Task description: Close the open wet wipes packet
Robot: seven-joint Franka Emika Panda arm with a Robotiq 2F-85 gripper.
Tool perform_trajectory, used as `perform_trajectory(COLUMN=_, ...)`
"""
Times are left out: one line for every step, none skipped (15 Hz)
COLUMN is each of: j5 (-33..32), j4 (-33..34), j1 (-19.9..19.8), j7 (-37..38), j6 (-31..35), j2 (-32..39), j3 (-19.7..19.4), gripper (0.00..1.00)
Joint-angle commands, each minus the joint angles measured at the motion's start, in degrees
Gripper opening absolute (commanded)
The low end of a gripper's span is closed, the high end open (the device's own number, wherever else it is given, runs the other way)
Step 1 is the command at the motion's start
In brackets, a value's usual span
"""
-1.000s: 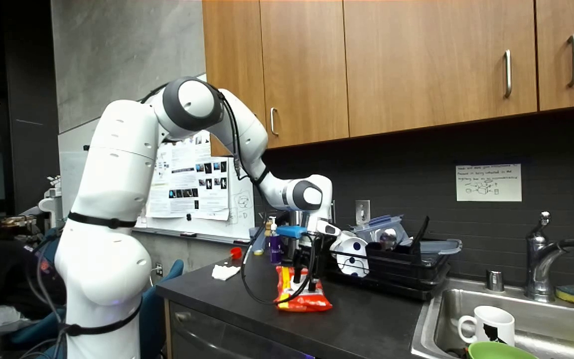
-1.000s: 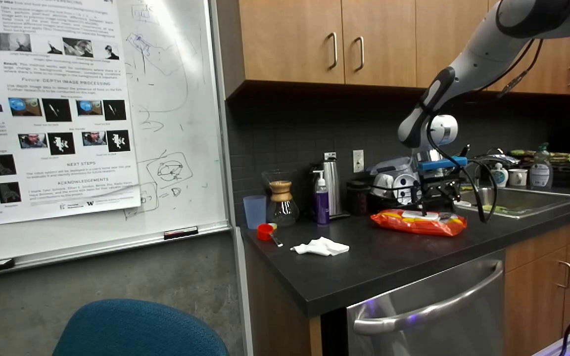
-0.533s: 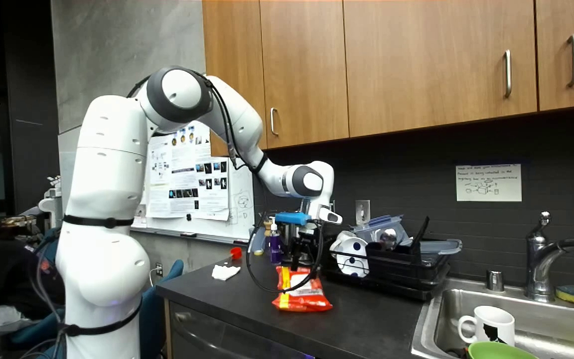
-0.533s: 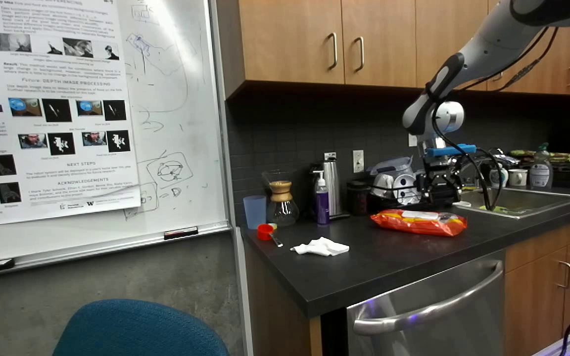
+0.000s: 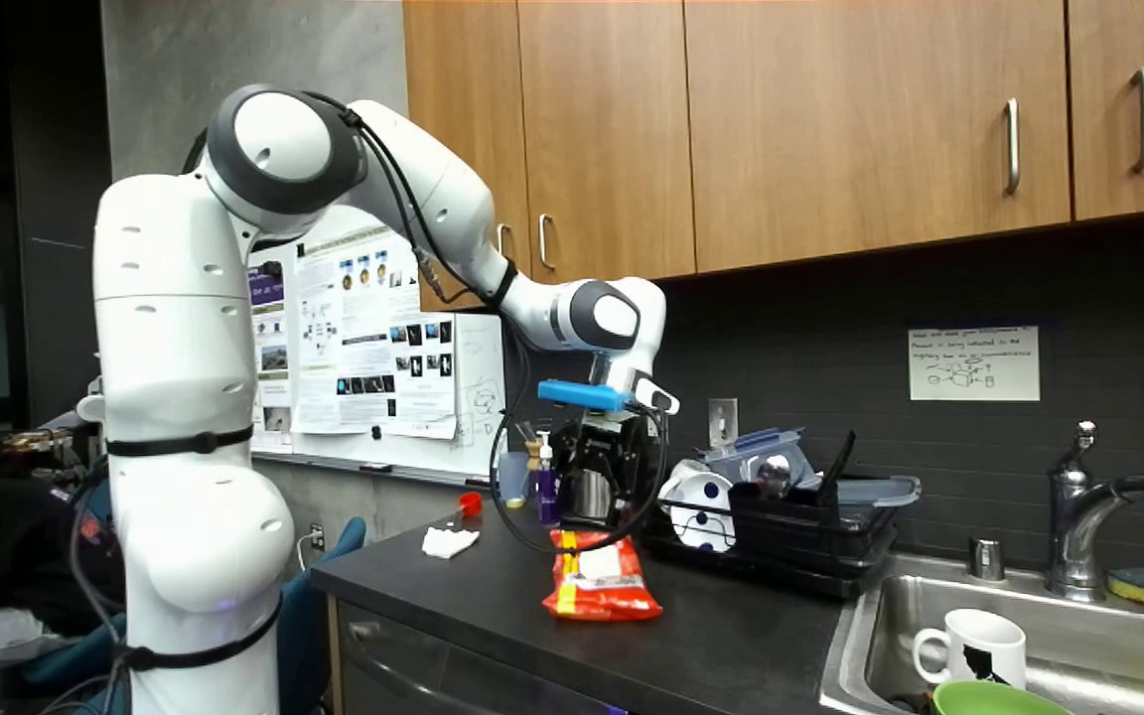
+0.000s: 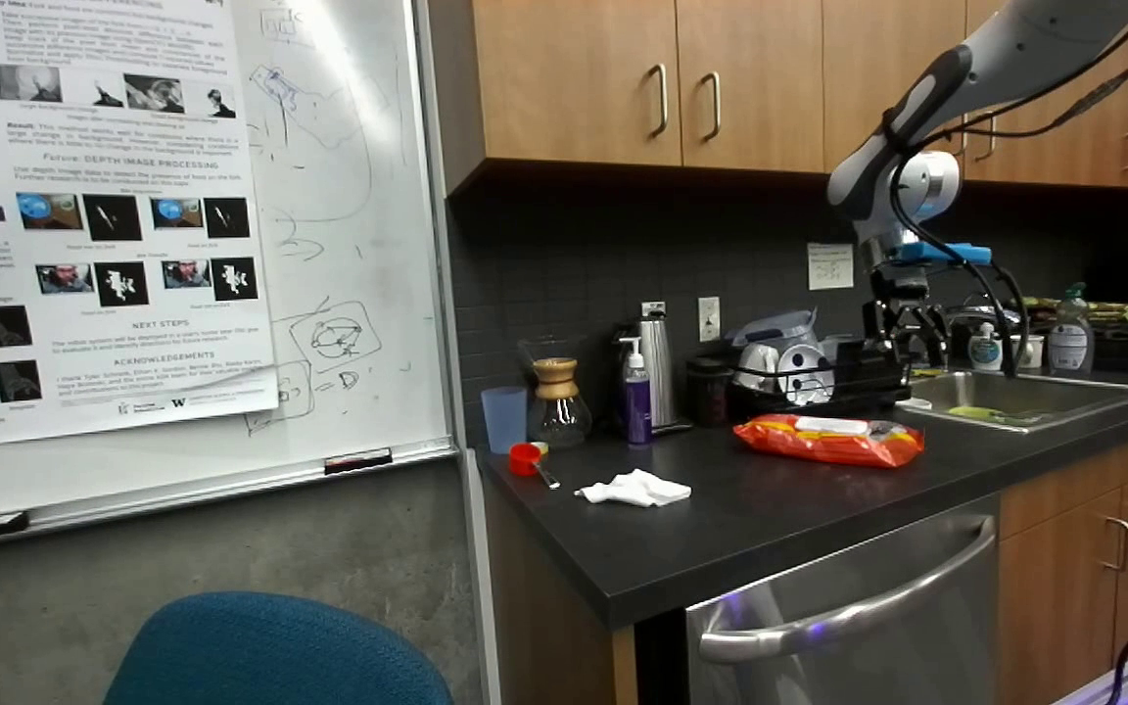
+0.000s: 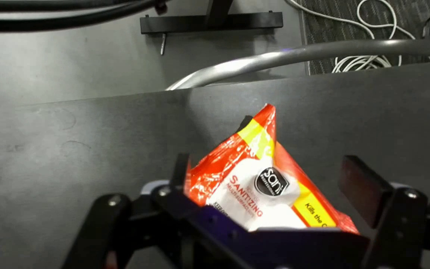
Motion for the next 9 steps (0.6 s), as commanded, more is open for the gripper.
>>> perform_trajectory(j5=-0.07, j4=-5.07, j1=-0.59, j7=-6.67, j6=1.77, j2=-6.47, j3=-1.17, gripper=1.00)
perform_trajectory(j5=0.11, j4=-5.85, j1=-0.67, j7=-7.95, j6=2.52, j2=-7.41, j3=-1.70, gripper=1.00)
perform_trajectory(j5=-0.02, j4=-6.44, j1=-0.69, j7=-10.10, j6=2.57, j2=-8.21, j3=-2.20, gripper=1.00)
perform_trajectory(j5=-0.18, j4=-7.38, j1=-0.66, j7=-11.27, j6=3.49, j2=-9.25, j3=-2.60, gripper=1.00)
perform_trajectory(j5=-0.63, j4=-7.68, j1=-0.69, j7=-12.00, j6=3.45, j2=-9.73, j3=-3.02, gripper=1.00)
perform_trajectory(j5=-1.42, j4=-7.69, j1=-0.65, j7=-11.35, j6=2.76, j2=-9.91, j3=-3.12, gripper=1.00)
perform_trajectory(j5=-0.11, j4=-5.75, j1=-0.20, j7=-10.33, j6=2.15, j2=-7.43, j3=-3.11, gripper=1.00)
perform_trajectory(j5=-0.26, j4=-6.15, j1=-0.21, j7=-10.52, j6=2.15, j2=-7.94, j3=-3.34, gripper=1.00)
perform_trajectory(j5=-0.36, j4=-6.44, j1=-0.20, j7=-10.66, j6=2.16, j2=-8.30, j3=-3.46, gripper=1.00)
